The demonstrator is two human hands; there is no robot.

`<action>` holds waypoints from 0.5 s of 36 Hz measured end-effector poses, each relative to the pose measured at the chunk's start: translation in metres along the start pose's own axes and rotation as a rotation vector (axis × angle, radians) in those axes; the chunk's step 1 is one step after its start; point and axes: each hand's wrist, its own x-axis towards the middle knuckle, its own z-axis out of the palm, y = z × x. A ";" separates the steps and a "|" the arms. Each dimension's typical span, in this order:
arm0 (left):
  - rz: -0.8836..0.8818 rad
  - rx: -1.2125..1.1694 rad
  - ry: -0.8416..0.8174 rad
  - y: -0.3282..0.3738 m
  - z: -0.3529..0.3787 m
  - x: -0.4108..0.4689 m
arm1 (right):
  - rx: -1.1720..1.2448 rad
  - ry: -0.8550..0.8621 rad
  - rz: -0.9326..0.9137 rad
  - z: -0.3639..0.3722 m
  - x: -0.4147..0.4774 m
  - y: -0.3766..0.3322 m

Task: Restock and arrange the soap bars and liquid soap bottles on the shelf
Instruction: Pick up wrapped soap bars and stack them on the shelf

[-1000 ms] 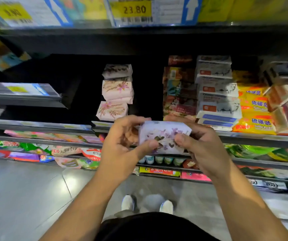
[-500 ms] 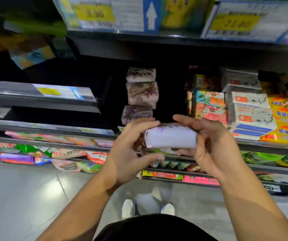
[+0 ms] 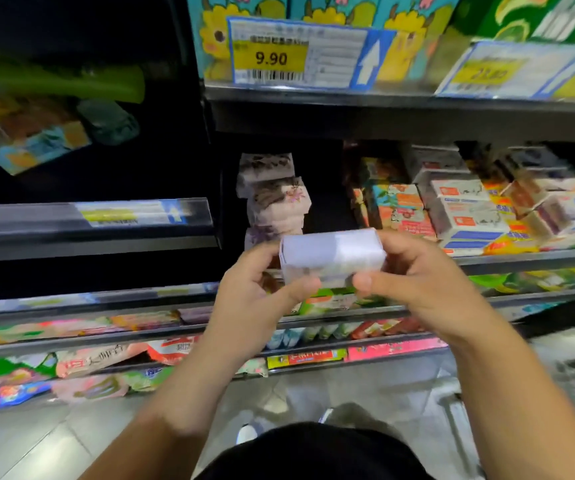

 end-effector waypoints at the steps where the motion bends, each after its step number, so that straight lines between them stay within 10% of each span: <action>1: -0.006 -0.038 -0.006 0.001 0.000 -0.001 | -0.011 0.017 -0.015 0.003 -0.002 0.000; 18: 0.135 -0.008 0.083 0.023 0.004 0.004 | -0.191 -0.055 -0.012 0.033 0.017 0.013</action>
